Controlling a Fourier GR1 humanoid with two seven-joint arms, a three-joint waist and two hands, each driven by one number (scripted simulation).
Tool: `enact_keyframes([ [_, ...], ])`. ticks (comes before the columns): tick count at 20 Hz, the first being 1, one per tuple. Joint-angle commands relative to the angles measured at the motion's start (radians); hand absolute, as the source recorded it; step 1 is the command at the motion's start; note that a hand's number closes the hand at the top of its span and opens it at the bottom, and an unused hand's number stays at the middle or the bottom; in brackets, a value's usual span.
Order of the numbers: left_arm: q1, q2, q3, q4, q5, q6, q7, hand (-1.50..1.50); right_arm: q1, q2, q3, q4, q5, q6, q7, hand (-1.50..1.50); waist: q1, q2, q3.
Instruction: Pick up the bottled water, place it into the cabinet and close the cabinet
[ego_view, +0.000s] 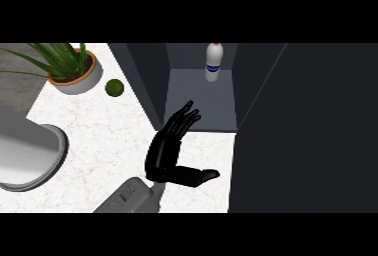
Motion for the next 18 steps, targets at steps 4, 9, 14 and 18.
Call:
enact_keyframes([
  [4, 0.318, 0.207, -0.017, -0.32, 0.004, 0.025, -0.027, -1.5, 0.042, -0.09, 0.049, -0.13, 0.121, 0.018, 0.031, -1.5, 0.011, -0.004, 0.0],
  [9, 0.453, 0.325, -0.041, -0.427, -0.002, -0.076, -0.083, -1.5, -0.064, -0.215, 0.043, -0.118, 0.204, 0.099, 0.043, 1.5, 0.03, -0.002, -0.003],
  [14, 0.537, 0.439, 0.029, -0.481, 0.021, -0.156, -0.15, -1.5, -0.131, -0.324, 0.069, -0.163, 0.245, 0.147, 0.081, 1.5, 0.034, -0.003, -0.007],
  [18, 0.626, 0.525, 0.074, -0.518, 0.046, -0.219, -0.198, -1.5, -0.195, -0.326, 0.121, -0.195, 0.248, 0.12, 0.13, 1.5, 0.034, 0.0, -0.008],
])
